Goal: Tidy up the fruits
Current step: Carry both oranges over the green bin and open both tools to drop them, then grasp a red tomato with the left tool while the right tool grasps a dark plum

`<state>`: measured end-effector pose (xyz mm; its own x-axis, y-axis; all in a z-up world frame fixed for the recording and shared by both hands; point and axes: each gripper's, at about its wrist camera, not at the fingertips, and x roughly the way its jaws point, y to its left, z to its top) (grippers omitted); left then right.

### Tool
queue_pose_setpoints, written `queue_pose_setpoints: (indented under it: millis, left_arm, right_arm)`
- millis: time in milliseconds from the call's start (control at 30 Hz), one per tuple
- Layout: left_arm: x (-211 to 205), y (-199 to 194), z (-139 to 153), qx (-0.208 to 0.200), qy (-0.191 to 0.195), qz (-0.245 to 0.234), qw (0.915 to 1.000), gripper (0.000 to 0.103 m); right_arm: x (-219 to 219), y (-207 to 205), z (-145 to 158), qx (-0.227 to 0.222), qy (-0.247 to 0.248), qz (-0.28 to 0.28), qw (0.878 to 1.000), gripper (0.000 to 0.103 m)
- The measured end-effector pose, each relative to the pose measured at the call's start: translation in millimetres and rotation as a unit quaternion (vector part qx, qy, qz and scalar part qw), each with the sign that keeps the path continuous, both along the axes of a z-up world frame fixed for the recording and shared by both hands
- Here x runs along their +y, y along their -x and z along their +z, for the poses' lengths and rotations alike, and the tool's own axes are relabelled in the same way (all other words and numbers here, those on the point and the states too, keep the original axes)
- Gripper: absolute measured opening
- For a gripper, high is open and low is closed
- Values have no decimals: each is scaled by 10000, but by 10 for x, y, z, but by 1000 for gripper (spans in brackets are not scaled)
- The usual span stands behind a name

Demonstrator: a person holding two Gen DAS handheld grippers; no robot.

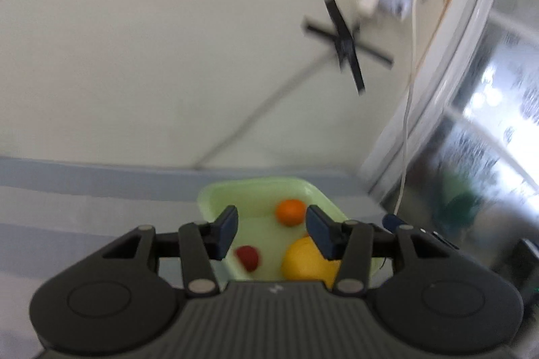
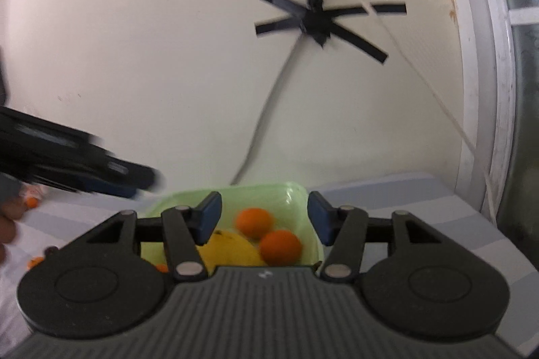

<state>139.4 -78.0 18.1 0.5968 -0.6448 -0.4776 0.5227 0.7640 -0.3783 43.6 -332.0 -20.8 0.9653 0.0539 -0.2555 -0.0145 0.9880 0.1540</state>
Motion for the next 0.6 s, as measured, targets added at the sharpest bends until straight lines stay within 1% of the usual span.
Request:
queue_pose_setpoints:
  millis: [67,100,133,200,233,267,300,367,433,533,600]
  left_arm:
    - [468,199,76,-180,43,356,9992,46]
    - [658,279,82,-220,-20,574,9981,46]
    - [818,344,78,-237,-125,790,9965,46]
    - [1116,490,2,-247,-368,1236,9913,45]
    - [1206,538,-47,-204,-431,1355,9896,44]
    - [1305,592,-128,-107,-478,1442,9883,44]
    - [1360,623,-201,-14,-509,1461,9880,44]
    - [1402,648,-343,126,-586,1445,9877,44]
    - [1338,640,-457,208,-593,1368,9886,44]
    - [1255,692,-558,266,-523,1079,9924,44]
    - [1148,745,-585,194,-624,929,9935,44]
  right_arm:
    - [46,88,71,-152,-78,166,9997,58]
    - [78,115,105,-199,-119,274,9994,56]
    - [127,143,136,-220,-157,418,9988,50]
    - [255,192,174,-204,-171,697,9972,47]
    - [343,212,183,-171,-122,853,9961,44]
    - [438,235,184,-120,-57,997,9949,42]
    - [542,258,173,-45,-21,1154,9933,40]
    - [732,273,126,173,1,1479,9889,40]
    - [925,242,42,507,96,1743,9833,40]
    - [1166,206,-93,933,289,2027,9744,40]
    - [1264,170,-129,1066,470,2084,9711,40]
